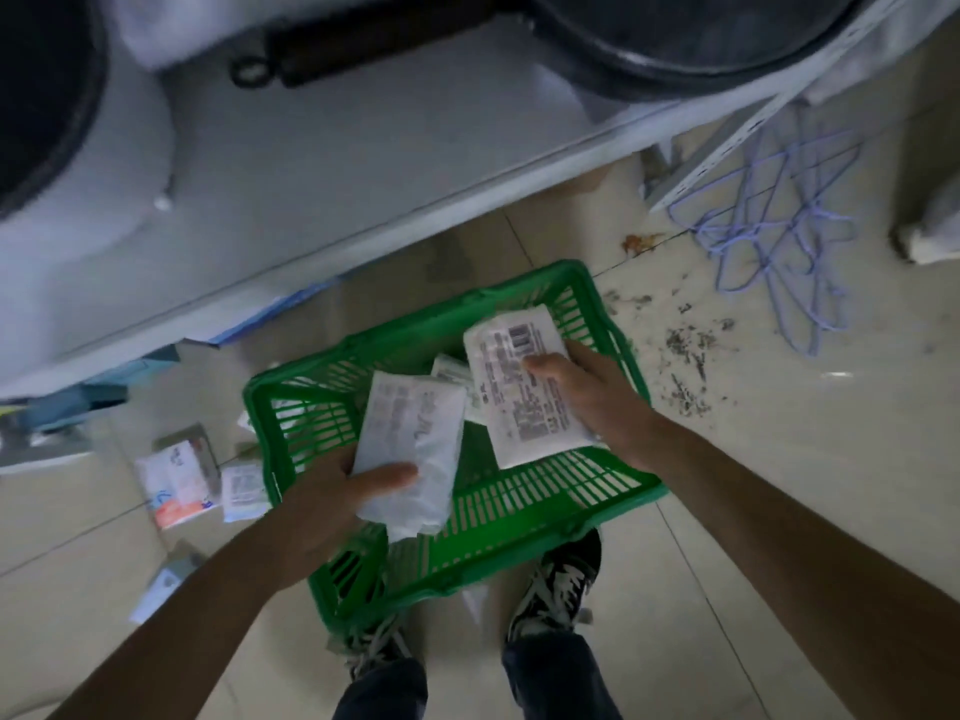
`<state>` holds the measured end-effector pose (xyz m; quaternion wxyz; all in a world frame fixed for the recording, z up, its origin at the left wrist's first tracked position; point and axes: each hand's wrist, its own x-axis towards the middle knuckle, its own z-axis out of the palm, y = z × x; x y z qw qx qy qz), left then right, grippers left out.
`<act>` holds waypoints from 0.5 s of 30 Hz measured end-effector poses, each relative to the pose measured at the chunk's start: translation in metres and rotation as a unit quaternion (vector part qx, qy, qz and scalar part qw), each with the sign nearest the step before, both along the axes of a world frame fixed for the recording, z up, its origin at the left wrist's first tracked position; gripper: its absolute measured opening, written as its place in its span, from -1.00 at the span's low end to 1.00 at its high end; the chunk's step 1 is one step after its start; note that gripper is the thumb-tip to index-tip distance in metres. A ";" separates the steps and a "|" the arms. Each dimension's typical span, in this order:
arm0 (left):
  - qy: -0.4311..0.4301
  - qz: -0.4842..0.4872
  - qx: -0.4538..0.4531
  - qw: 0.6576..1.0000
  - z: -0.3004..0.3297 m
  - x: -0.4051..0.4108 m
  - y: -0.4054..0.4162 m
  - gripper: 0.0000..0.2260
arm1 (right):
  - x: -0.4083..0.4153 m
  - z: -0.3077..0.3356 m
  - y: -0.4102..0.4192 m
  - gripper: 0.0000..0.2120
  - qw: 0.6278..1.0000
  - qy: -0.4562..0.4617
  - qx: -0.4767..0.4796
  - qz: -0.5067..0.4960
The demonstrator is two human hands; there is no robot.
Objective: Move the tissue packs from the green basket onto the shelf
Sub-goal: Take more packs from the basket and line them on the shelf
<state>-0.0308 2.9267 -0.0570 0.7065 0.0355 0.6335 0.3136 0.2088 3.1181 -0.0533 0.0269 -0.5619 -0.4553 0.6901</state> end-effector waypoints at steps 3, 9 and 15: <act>0.017 0.027 0.024 0.999 0.041 -0.010 0.013 -0.37 | -0.017 0.049 0.010 -0.63 1.000 0.023 0.015 -0.016; -0.007 0.071 0.070 0.995 0.148 -0.032 0.031 -0.45 | -0.036 0.161 0.018 -0.50 0.998 0.034 0.039 -0.023; -0.003 0.075 0.069 0.995 0.282 -0.050 0.036 -0.46 | -0.060 0.308 0.028 -0.73 0.997 0.036 0.060 -0.036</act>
